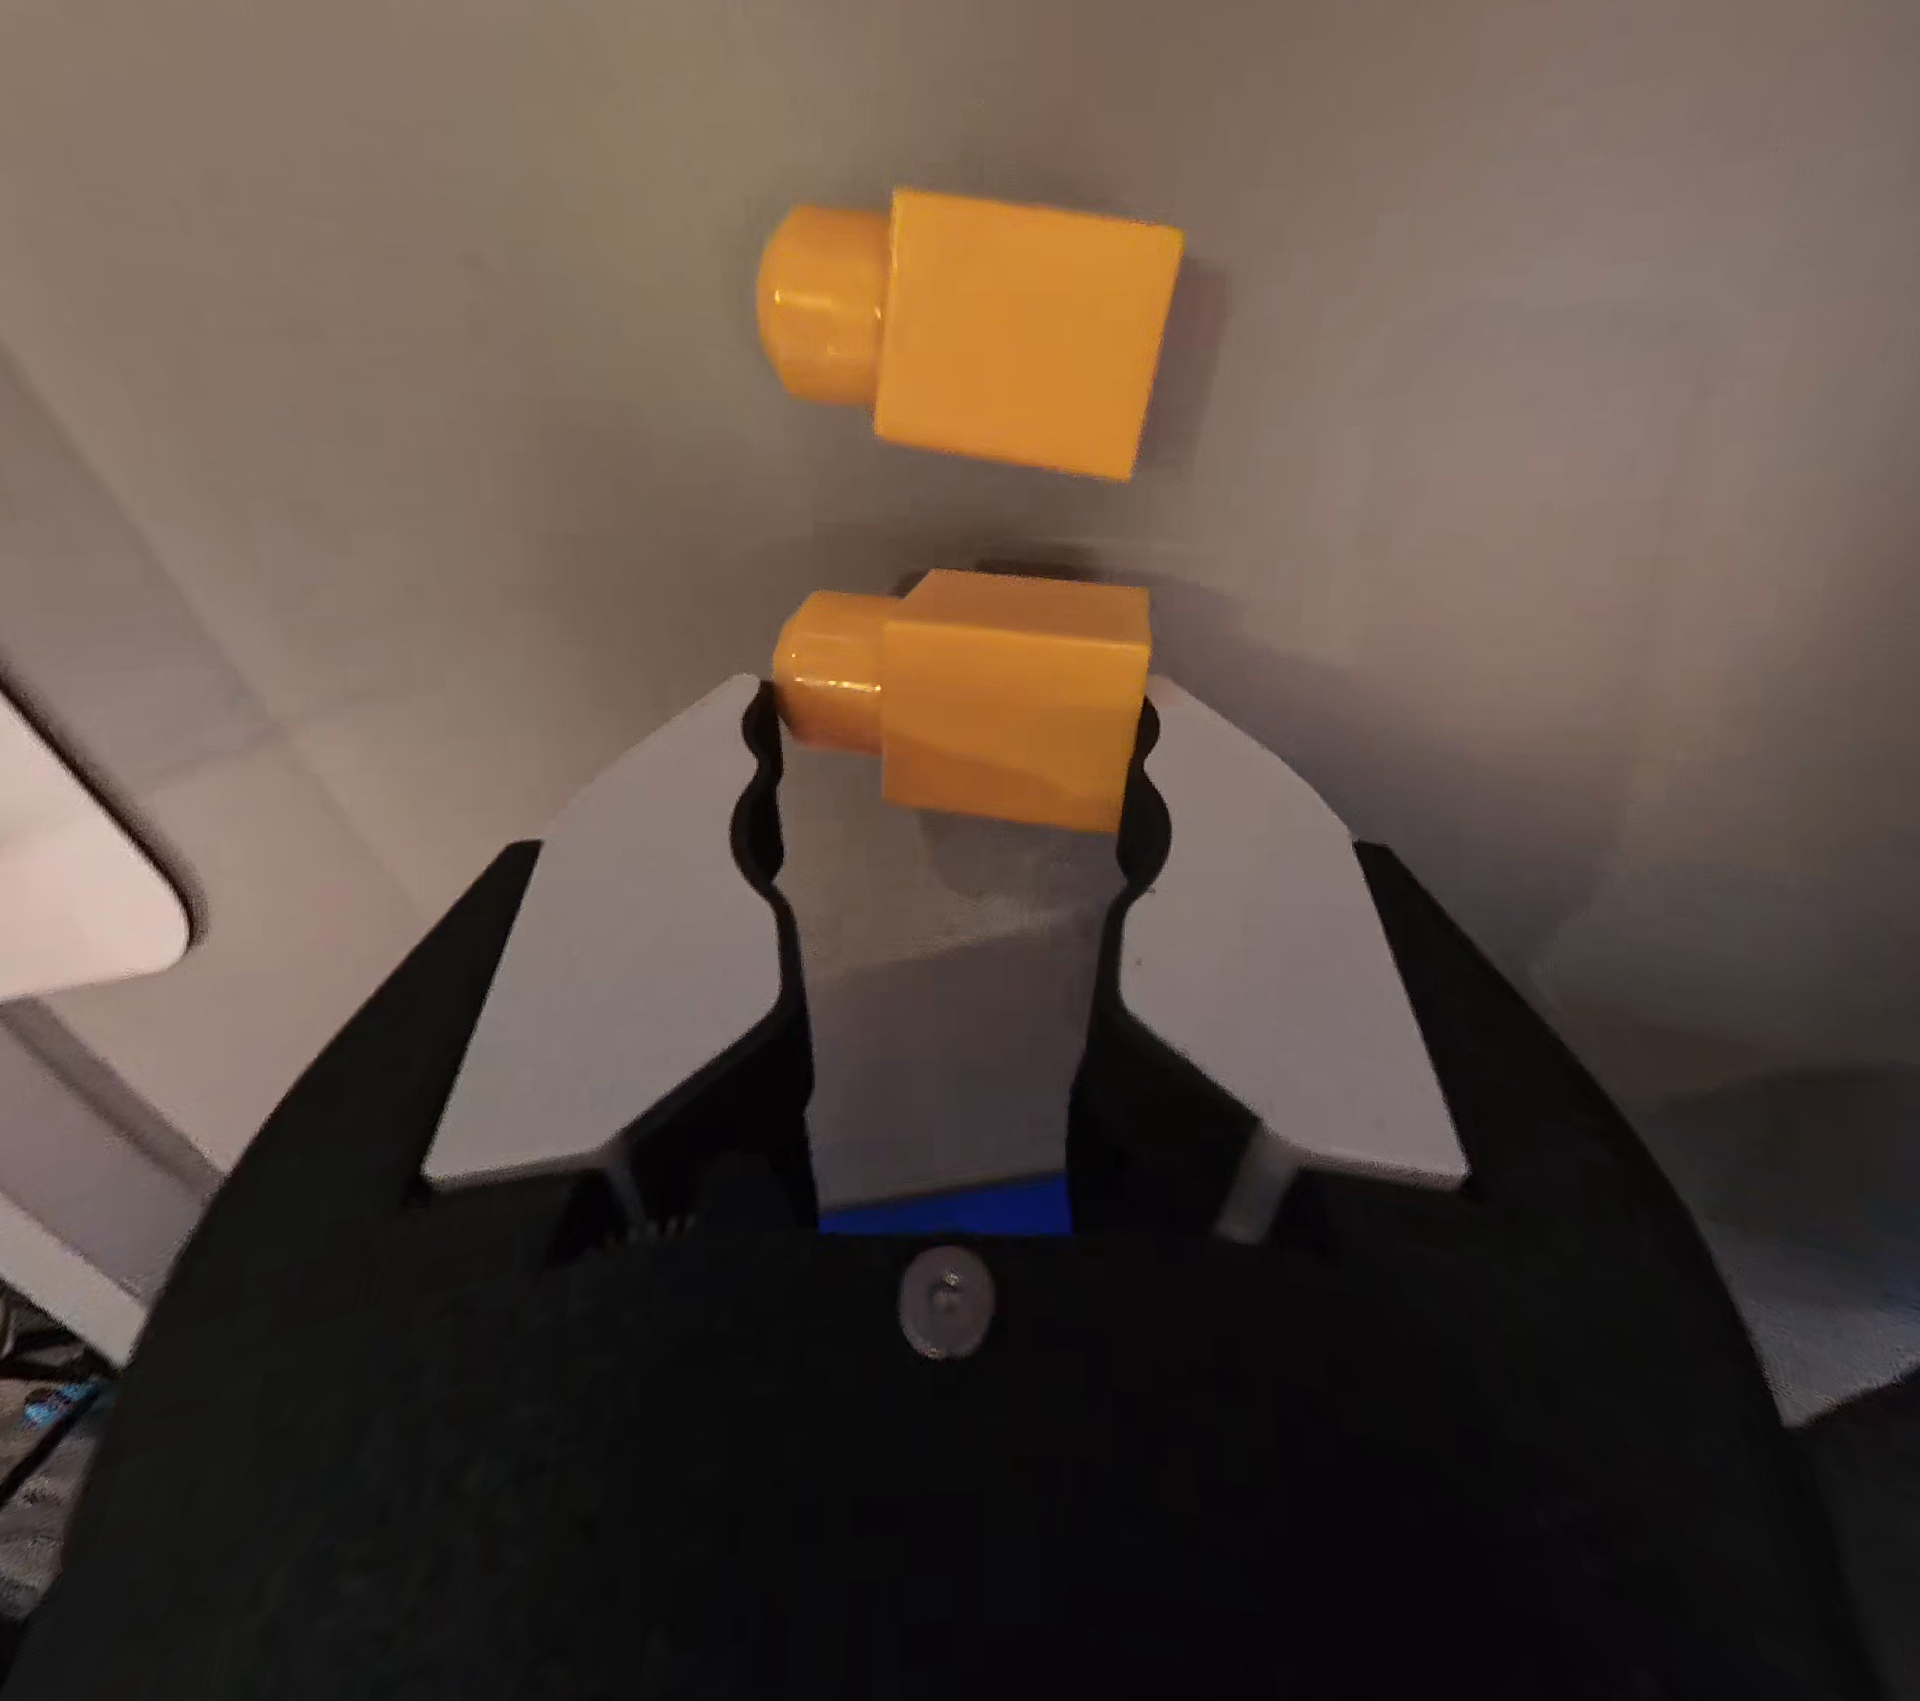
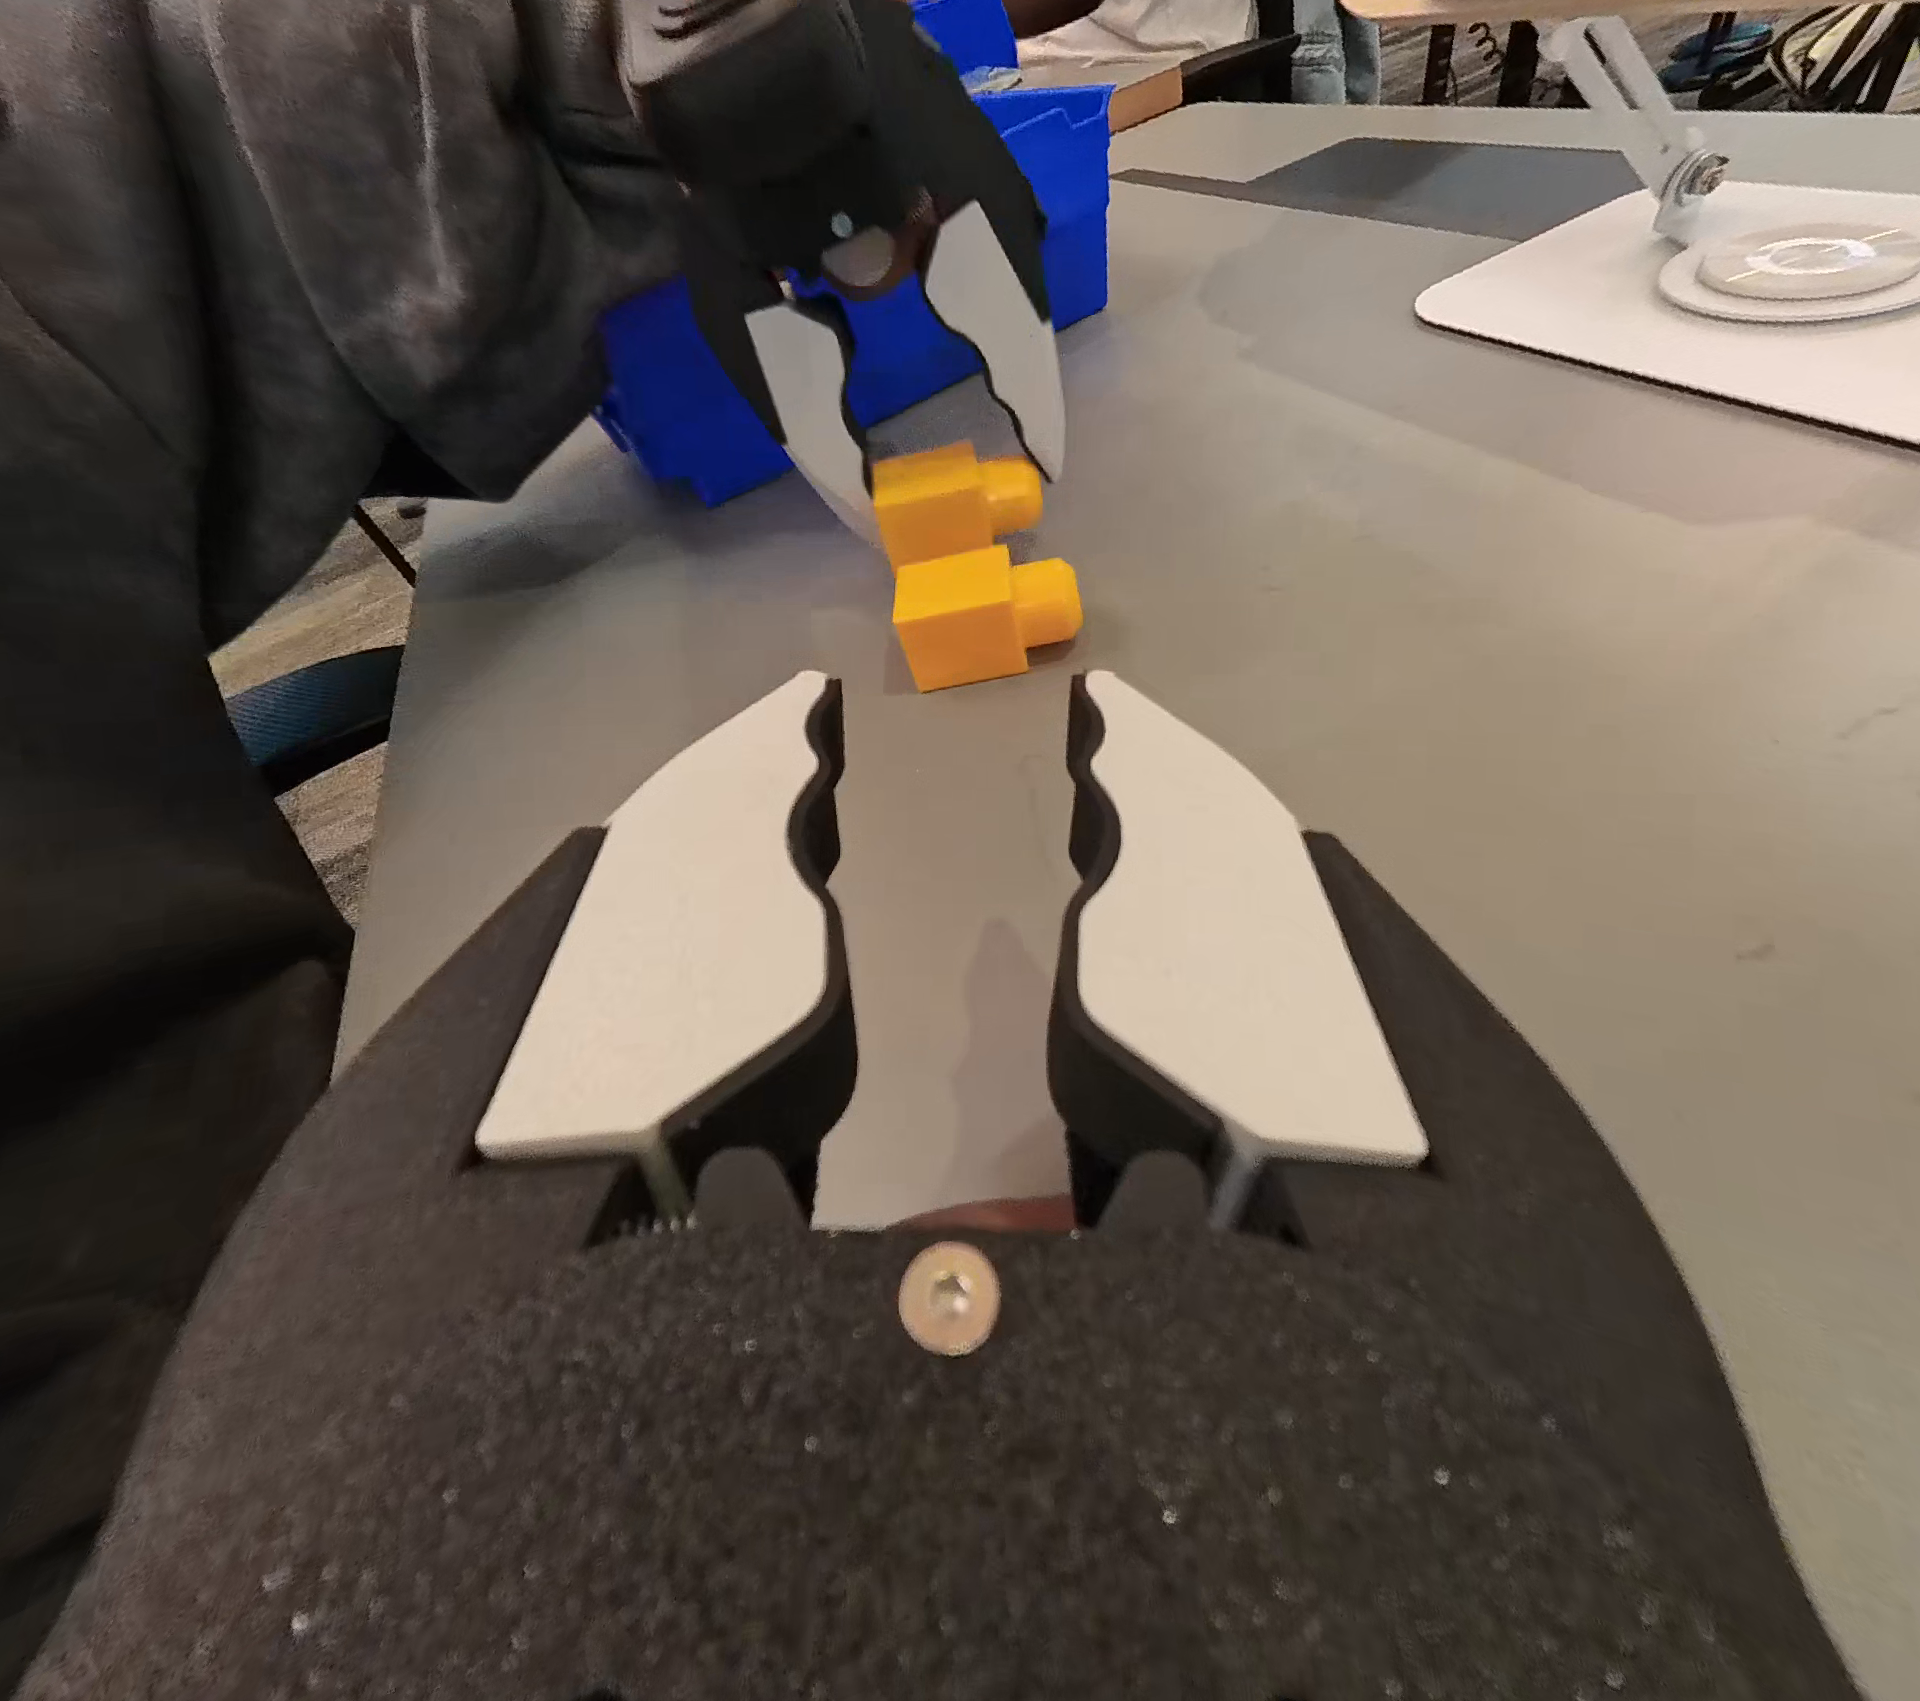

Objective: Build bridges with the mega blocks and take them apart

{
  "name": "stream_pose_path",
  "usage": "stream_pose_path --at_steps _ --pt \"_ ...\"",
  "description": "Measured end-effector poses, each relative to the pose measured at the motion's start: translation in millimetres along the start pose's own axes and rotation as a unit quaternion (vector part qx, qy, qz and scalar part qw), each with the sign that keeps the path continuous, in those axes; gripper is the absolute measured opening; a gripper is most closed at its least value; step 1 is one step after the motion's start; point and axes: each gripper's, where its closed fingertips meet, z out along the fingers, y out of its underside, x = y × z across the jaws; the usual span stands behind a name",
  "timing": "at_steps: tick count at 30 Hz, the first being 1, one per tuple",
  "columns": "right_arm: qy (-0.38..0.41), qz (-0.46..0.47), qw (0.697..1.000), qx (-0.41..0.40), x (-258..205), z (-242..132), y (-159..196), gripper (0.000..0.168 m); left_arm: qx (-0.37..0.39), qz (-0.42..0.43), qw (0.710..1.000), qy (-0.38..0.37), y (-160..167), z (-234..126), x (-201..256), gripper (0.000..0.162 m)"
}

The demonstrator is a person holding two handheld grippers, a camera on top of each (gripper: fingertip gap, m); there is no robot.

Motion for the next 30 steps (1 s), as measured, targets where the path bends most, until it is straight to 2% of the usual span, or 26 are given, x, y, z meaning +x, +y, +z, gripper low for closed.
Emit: stream_pose_path --at_steps 7,14,19,22,25,28,30 --pt "-0.006 0.005 1.0 -0.006 0.2 3.1 0.7 0.041 0.028 0.029 0.999 -0.027 -15.9 13.9 -5.5 0.063" --pt "-0.009 0.007 1.0 -0.006 -0.2 3.5 0.9 0.04 0.032 0.019 0.999 -0.01 -22.1 17.1 -2.6 0.063" --pt "-0.011 0.01 1.0 -0.005 -0.8 2.7 1.1 0.04 0.011 0.003 1.0 -0.012 -13.1 15.9 -2.6 0.073" --pt "-0.012 0.013 1.0 -0.003 -0.6 1.6 0.4 0.04 0.007 -0.033 0.999 -0.029 1.5 -9.7 -3.9 0.08" --pt "-0.011 0.012 1.0 -0.001 -0.8 0.9 -0.3 0.04 0.051 -0.117 0.99 -0.057 16.5 -63.7 0.7 0.08" --pt "-0.012 0.011 1.0 -0.001 -2.6 1.1 -0.6 0.04 0.112 -0.212 0.965 -0.102 40.2 -119.4 18.0 0.08" --pt "-0.014 0.008 1.0 -0.004 -3.8 1.7 0.1 0.04 0.131 -0.274 0.944 -0.128 64.8 -142.3 36.5 0.078"
